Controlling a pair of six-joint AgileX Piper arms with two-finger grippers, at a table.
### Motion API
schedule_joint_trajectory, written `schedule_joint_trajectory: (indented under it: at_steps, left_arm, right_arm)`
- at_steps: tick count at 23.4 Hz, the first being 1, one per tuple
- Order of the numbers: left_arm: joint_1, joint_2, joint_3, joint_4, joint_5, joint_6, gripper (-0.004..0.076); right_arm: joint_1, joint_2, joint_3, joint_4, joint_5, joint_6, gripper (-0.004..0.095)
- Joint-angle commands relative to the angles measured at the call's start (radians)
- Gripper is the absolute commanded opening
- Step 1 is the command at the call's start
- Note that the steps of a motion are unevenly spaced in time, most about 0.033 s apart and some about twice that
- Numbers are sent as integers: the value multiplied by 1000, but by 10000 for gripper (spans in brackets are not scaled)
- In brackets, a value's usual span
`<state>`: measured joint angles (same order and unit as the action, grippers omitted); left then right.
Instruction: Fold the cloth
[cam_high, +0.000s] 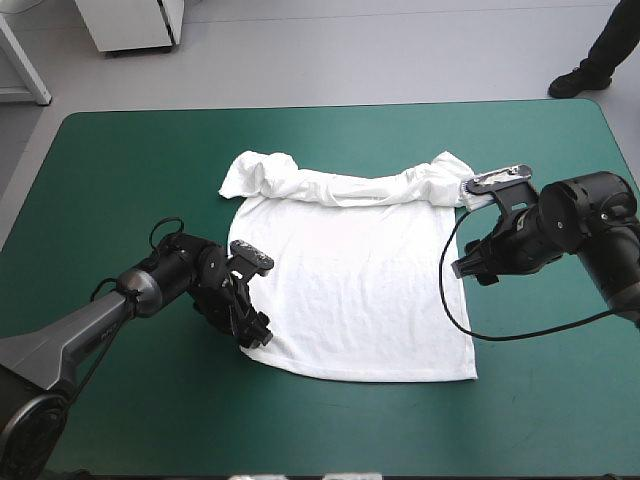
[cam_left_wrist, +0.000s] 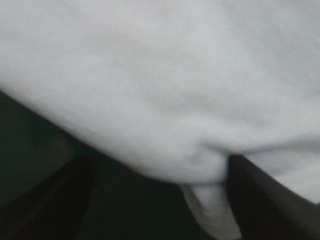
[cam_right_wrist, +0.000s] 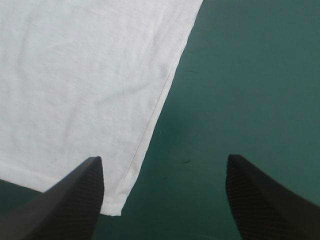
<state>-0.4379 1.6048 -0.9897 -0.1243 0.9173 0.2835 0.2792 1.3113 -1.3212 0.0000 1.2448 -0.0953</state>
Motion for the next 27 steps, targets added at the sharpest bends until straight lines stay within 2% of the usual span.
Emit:
schedule_joint_trajectory:
  at_steps: [1, 4, 7, 8, 10, 14, 17, 24, 26, 27]
  left_arm:
    - [-12, 27, -10, -99, -34, 36, 506]
    - [-28, 55, -10, -130, -41, 60, 382]
    - [-40, 73, -10, -141, -53, 63, 258]
    - [-47, 85, -9, -158, -64, 86, 196]
    - [-47, 102, -9, -176, -66, 106, 137]
    - [-47, 123, -9, -177, -66, 106, 26]
    - [-47, 123, -9, -180, -70, 107, 6]
    - [-47, 123, -9, -180, -59, 107, 6]
    - [-47, 123, -9, -180, -57, 107, 6]
    - [-47, 123, -9, -180, -57, 107, 6]
  right_arm:
    - [61, -33, 13, -50, -11, -12, 620]
    - [147, -29, 105, -112, -38, -12, 606]
    - [216, -16, 218, -132, -109, 7, 606]
    - [230, -1, 284, -109, -155, 27, 609]
    - [231, 25, 353, -88, -172, 82, 609]
    - [231, 53, 449, 0, -232, 76, 609]
    - [231, 75, 471, 8, -297, 62, 609]
    - [231, 213, 495, -32, -321, 95, 607]
    - [231, 241, 523, -14, -321, 105, 570]
    - [236, 253, 543, 0, -323, 112, 519]
